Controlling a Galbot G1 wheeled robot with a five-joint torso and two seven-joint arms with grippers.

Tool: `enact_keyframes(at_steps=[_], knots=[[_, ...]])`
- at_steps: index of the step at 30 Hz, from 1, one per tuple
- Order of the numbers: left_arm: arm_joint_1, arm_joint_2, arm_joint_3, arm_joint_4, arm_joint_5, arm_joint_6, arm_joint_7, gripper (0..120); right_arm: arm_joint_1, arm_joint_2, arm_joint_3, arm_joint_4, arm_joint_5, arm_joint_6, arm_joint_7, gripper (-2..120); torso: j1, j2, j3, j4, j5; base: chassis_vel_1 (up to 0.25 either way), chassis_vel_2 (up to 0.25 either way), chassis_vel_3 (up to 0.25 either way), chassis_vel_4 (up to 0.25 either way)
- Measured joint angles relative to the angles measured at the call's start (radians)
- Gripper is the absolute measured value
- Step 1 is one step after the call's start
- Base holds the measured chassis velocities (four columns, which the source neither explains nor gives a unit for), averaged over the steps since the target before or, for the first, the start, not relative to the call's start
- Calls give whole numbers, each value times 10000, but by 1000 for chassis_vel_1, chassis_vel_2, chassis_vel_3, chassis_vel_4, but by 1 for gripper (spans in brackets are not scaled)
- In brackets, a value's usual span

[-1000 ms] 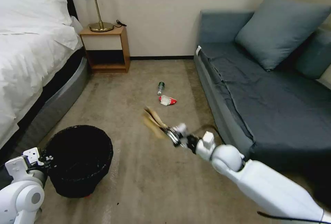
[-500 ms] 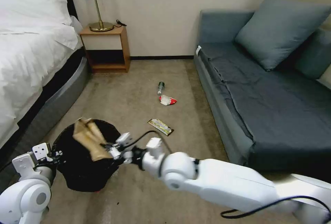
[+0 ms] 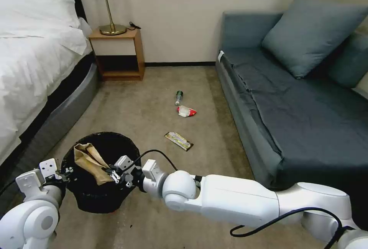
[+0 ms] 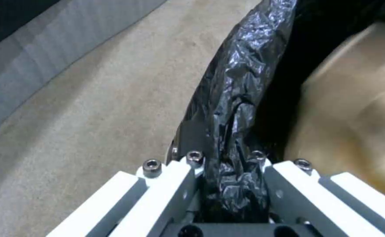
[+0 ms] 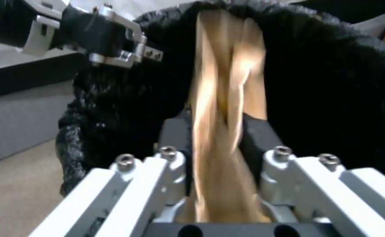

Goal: Pick up the trash bin, then pick up the garbage on the floor and place it into the trash bin.

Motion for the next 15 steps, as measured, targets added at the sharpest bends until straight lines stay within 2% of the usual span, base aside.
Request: enact_keyframes(at_steps=[2,4,7,8,12,13,15], knots=[[-25,-14,26,41,0,0,3,3,-56,-4,111,0,-72,0,3,33,0,0,0,0,1,0,0,0,0],[-28,-28,32,56,2,0,4,3,-80,-4,163,8,-90,0,8,37,0,0,0,0,1,0,0,0,0],[-21,-82,43,103,16,0,14,3,-237,23,616,160,-277,64,53,54,0,0,0,1,0,0,0,0,0],[-21,-82,43,103,16,0,14,3,-237,23,616,160,-277,64,53,54,0,0,0,1,0,0,0,0,0],[-34,-86,-11,229,40,0,31,3,-432,-76,1931,783,-287,-28,485,70,0,0,0,3,1,0,0,0,0],[-34,-86,-11,229,40,0,31,3,-432,-76,1931,783,-287,-28,485,70,0,0,0,3,1,0,0,0,0],[-79,-86,-101,307,66,0,35,3,-631,-490,2610,1124,-320,77,545,80,0,0,-1,3,3,0,0,0,0]])
